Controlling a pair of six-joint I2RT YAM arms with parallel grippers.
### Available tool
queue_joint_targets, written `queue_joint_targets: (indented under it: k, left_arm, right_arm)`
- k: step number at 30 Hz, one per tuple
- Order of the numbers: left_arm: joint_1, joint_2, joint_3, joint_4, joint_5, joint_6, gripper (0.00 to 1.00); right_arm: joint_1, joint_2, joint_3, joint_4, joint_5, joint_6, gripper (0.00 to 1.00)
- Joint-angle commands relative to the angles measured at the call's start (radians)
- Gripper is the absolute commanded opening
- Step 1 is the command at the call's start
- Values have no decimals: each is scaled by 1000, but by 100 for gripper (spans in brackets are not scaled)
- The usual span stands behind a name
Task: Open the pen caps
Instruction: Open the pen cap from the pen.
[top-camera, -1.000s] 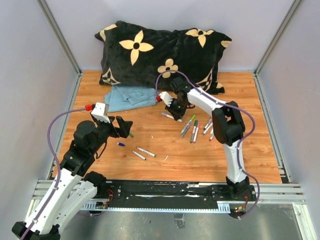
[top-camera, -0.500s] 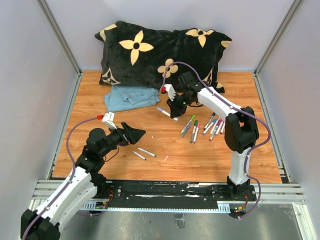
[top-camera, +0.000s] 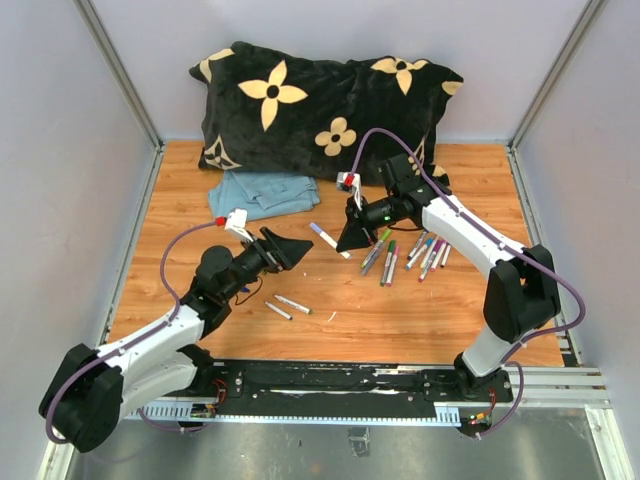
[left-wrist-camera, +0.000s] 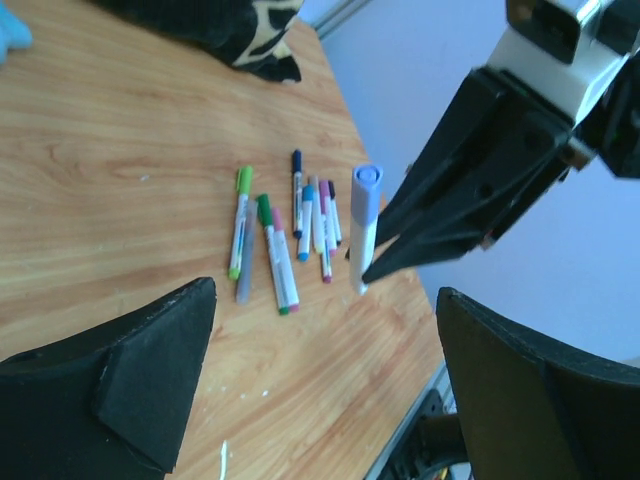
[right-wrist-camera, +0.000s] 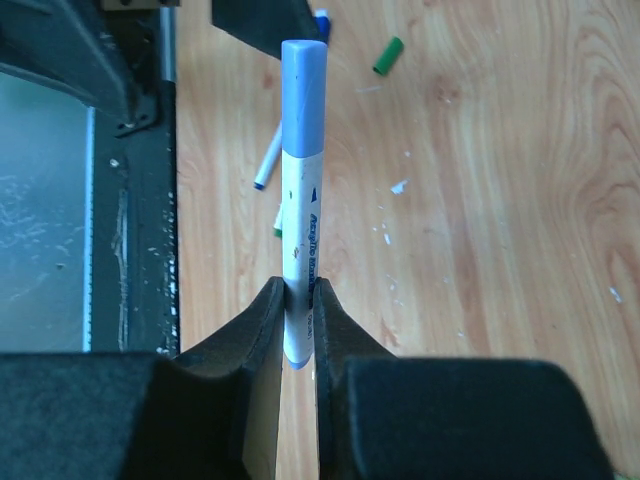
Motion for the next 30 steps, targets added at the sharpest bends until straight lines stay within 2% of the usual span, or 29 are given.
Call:
queue_joint_targets:
  k: [1, 14, 19, 27, 30]
  left_arm:
    - [-31, 54, 78, 159, -80, -15, 93]
    - [-84, 187, 155, 200, -162, -9, 72]
    - [-93, 216, 182, 205, -153, -3, 47]
    - [-99, 228, 167, 205, -120, -10, 17]
    - [-100, 226, 170, 205, -91, -10, 1]
  right_arm:
    - [-8, -26, -35, 84, -133, 72, 1]
    - [-2, -21, -50, 99, -191, 96, 1]
    - [0, -16, -51, 99, -189, 97, 1]
    - [4, -14, -51, 99, -192, 103, 1]
    - [7, -18, -51, 99, -201, 106, 1]
